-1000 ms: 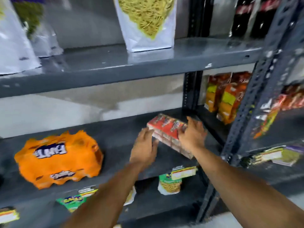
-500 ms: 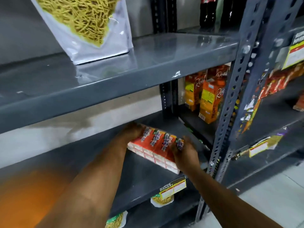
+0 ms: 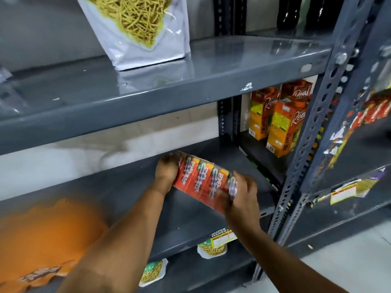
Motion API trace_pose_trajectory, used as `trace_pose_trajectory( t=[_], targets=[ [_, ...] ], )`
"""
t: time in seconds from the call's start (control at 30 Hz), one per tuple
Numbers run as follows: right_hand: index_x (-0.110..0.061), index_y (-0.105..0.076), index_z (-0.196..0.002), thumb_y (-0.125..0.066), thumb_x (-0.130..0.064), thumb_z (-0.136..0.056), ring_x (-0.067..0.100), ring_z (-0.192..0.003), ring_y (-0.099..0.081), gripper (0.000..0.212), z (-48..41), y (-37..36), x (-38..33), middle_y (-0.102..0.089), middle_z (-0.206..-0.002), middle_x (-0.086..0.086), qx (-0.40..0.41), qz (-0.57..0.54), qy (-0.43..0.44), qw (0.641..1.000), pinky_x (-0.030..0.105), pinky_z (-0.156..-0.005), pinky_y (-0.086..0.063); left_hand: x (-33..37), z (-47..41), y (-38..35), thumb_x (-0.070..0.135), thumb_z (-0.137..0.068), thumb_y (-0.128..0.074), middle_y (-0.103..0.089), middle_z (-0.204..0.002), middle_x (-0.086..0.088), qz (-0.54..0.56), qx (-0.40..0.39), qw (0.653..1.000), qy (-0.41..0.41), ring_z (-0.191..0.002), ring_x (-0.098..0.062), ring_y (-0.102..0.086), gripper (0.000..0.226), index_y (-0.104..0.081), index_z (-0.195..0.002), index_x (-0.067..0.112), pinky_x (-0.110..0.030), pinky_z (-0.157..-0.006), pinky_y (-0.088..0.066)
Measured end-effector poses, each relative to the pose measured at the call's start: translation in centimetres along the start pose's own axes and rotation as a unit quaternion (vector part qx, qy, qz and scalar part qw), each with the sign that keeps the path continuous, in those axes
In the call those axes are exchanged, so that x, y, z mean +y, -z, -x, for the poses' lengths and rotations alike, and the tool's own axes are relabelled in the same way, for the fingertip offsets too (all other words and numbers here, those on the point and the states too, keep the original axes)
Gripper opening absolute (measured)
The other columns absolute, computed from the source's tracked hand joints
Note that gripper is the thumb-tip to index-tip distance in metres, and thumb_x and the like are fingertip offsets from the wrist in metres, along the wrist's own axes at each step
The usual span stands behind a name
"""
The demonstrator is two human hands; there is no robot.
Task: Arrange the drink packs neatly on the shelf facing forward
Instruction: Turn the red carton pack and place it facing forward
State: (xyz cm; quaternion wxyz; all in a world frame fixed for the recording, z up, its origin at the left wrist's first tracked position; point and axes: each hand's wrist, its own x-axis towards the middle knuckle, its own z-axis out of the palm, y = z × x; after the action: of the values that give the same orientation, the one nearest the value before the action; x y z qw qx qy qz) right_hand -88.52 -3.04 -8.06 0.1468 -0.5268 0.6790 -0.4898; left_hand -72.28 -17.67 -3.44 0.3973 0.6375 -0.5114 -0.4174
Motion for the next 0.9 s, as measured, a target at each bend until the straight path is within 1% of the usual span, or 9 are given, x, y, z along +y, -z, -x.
trace_pose_trajectory(
  t=[0.07, 0.1, 0.2, 0.3, 0.43, 0.6, 0.73, 0.8, 0.9],
  targets=[
    [-0.025, -0.038, -0.131, -0.055, -0.045, -0.089, 0.012, -0.108, -0.050, 0.049, 0.9, -0.1, -0.1, -0.034, -0.123, -0.007, -0.006, 0.000, 0.041, 0.999, 0.004, -0.071, -0.041, -1.4, 0.4, 0.6, 0.045, -0.099, -0.033, -0.073, -0.091, -0.020, 0.066, 0.029, 0.997, 0.009, -0.086, -0.035, -0.072, 0.054, -0.067, -0.097, 0.003, -0.052, -0.084, -0.057],
    [-0.024, -0.039, -0.130, -0.054, -0.045, -0.088, 0.015, -0.112, -0.048, 0.049, 1.2, -0.2, 0.0, -0.034, -0.126, -0.004, -0.008, 0.008, 0.069, 0.998, 0.008, -0.075, -0.045, -1.9, 0.6, 0.8, 0.046, -0.099, -0.033, -0.074, -0.093, -0.020, 0.106, 0.042, 0.993, 0.027, -0.087, -0.036, -0.072, 0.055, -0.067, -0.100, 0.002, -0.052, -0.085, -0.057],
    [-0.019, -0.041, -0.128, -0.057, -0.045, -0.087, 0.033, -0.125, -0.041, 0.051, 2.2, -1.1, 1.1, -0.035, -0.132, 0.012, 0.016, 0.110, 0.158, 0.981, 0.045, -0.088, -0.053, -2.3, 1.9, 1.2, 0.046, -0.102, -0.033, -0.071, -0.086, -0.016, 0.191, 0.077, 0.977, 0.062, -0.082, -0.032, -0.071, 0.053, -0.065, -0.097, 0.003, -0.041, -0.076, -0.058],
    [-0.020, -0.047, -0.123, -0.064, -0.041, -0.085, 0.042, -0.129, -0.037, 0.047, 3.3, -2.1, 2.1, -0.038, -0.132, 0.015, 0.046, 0.175, 0.218, 0.959, 0.054, -0.093, -0.049, -2.3, 3.0, 1.8, 0.054, -0.099, -0.034, -0.068, -0.081, -0.008, 0.234, 0.111, 0.963, 0.071, -0.078, -0.025, -0.068, 0.056, -0.065, -0.089, 0.008, -0.033, -0.072, -0.054],
    [-0.021, -0.053, -0.116, -0.061, -0.039, -0.086, 0.040, -0.126, -0.037, 0.035, 4.5, -2.6, 2.7, -0.041, -0.127, 0.015, 0.058, 0.188, 0.287, 0.937, 0.052, -0.093, -0.050, -3.5, 3.7, 2.4, 0.050, -0.098, -0.044, -0.064, -0.072, -0.002, 0.194, 0.141, 0.969, 0.056, -0.065, -0.015, -0.061, 0.047, -0.062, -0.080, 0.010, -0.028, -0.061, -0.048],
    [-0.021, -0.049, -0.120, -0.060, -0.041, -0.088, 0.038, -0.132, -0.033, 0.040, 4.3, -2.5, 2.9, -0.039, -0.131, 0.014, 0.033, 0.159, 0.293, 0.942, 0.046, -0.100, -0.045, -4.2, 3.5, 3.0, 0.044, -0.097, -0.050, -0.065, -0.071, -0.005, 0.194, 0.105, 0.974, 0.059, -0.064, -0.018, -0.063, 0.040, -0.060, -0.076, 0.011, -0.033, -0.070, -0.050],
    [-0.013, -0.048, -0.121, -0.037, -0.045, -0.096, 0.020, -0.138, -0.031, 0.043, 4.2, -1.4, 2.6, -0.042, -0.134, 0.005, 0.021, 0.010, 0.255, 0.967, 0.027, -0.112, -0.030, -4.8, 3.8, 3.0, 0.046, -0.099, -0.043, -0.061, -0.067, -0.002, 0.184, 0.119, 0.974, 0.049, -0.065, -0.016, -0.060, 0.047, -0.056, -0.069, 0.013, -0.030, -0.068, -0.046],
    [-0.013, -0.051, -0.119, -0.034, -0.039, -0.097, 0.013, -0.138, -0.033, 0.038, 3.6, -0.7, 2.6, -0.046, -0.132, -0.003, 0.009, -0.068, 0.231, 0.970, 0.028, -0.111, -0.032, -5.0, 4.4, 2.8, 0.046, -0.100, -0.040, -0.060, -0.067, 0.000, 0.179, 0.153, 0.971, 0.041, -0.065, -0.015, -0.059, 0.049, -0.055, -0.066, 0.014, -0.028, -0.065, -0.045],
    [-0.007, -0.062, -0.110, -0.039, -0.024, -0.095, 0.016, -0.137, -0.039, 0.032, 2.3, -0.3, 2.9, -0.054, -0.125, -0.014, -0.004, -0.131, 0.217, 0.967, 0.032, -0.110, -0.034, -5.0, 5.8, 2.3, 0.045, -0.102, -0.036, -0.063, -0.071, 0.001, 0.166, 0.204, 0.964, 0.045, -0.067, -0.011, -0.061, 0.049, -0.056, -0.068, 0.015, -0.025, -0.060, -0.044]
  ],
)
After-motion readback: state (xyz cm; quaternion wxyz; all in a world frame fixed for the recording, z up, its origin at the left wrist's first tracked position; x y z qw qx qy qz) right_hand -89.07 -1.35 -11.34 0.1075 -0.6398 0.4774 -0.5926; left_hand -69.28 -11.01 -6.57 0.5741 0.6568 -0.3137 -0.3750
